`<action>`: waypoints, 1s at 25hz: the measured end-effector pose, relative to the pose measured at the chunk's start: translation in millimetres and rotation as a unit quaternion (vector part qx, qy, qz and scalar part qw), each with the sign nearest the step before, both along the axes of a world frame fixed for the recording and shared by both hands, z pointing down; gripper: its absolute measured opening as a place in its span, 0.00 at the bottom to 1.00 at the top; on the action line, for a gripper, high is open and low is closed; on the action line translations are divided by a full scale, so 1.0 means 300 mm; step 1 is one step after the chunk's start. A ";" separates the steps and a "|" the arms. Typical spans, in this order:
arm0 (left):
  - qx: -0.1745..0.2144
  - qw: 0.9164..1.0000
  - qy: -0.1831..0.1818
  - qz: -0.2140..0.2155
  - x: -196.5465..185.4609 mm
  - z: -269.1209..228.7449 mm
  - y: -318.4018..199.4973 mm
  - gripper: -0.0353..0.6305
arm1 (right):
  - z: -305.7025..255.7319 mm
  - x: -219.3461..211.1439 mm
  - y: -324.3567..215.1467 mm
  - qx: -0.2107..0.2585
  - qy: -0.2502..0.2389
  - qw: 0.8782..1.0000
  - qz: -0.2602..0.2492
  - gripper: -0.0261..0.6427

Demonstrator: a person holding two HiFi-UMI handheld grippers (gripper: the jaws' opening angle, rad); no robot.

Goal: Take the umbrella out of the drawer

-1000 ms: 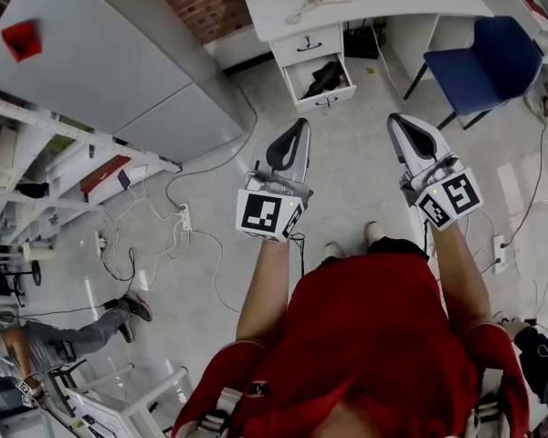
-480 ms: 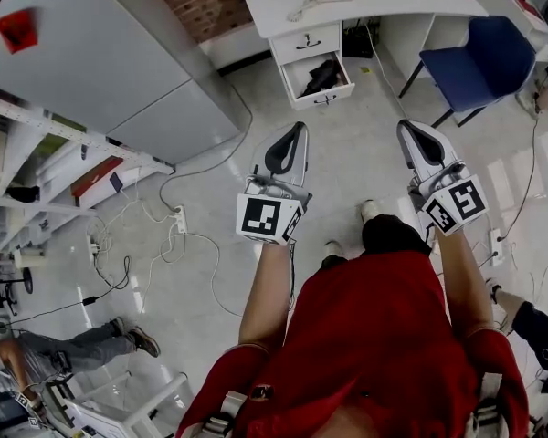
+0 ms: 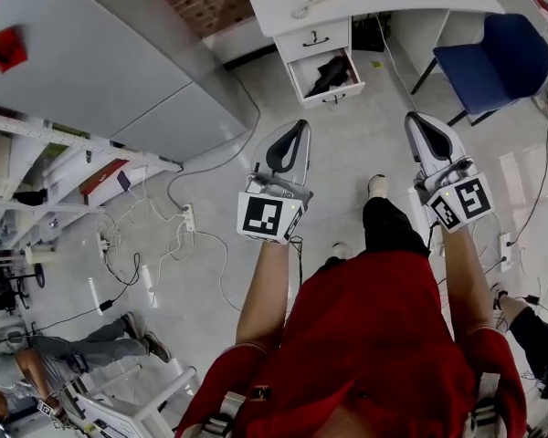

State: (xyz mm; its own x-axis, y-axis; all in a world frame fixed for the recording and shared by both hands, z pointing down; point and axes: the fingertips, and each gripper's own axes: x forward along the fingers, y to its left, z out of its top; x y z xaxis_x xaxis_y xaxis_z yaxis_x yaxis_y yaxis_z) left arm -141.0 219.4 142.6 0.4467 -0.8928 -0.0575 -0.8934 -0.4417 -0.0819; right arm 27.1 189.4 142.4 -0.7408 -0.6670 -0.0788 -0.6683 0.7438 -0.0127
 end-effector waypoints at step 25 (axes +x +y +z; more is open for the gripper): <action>-0.045 0.995 -0.075 -0.056 0.172 0.216 -0.950 0.06 | 0.158 0.193 -1.015 -0.022 0.000 0.999 -0.047 0.06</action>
State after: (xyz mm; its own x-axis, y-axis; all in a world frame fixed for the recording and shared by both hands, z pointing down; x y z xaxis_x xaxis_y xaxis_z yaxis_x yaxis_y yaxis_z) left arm -89.4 -65.5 207.3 0.3416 -0.9360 0.0843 -0.9183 -0.3516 -0.1821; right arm 85.0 -115.0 189.8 -0.8002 -0.5976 -0.0510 -0.5959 0.8018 -0.0458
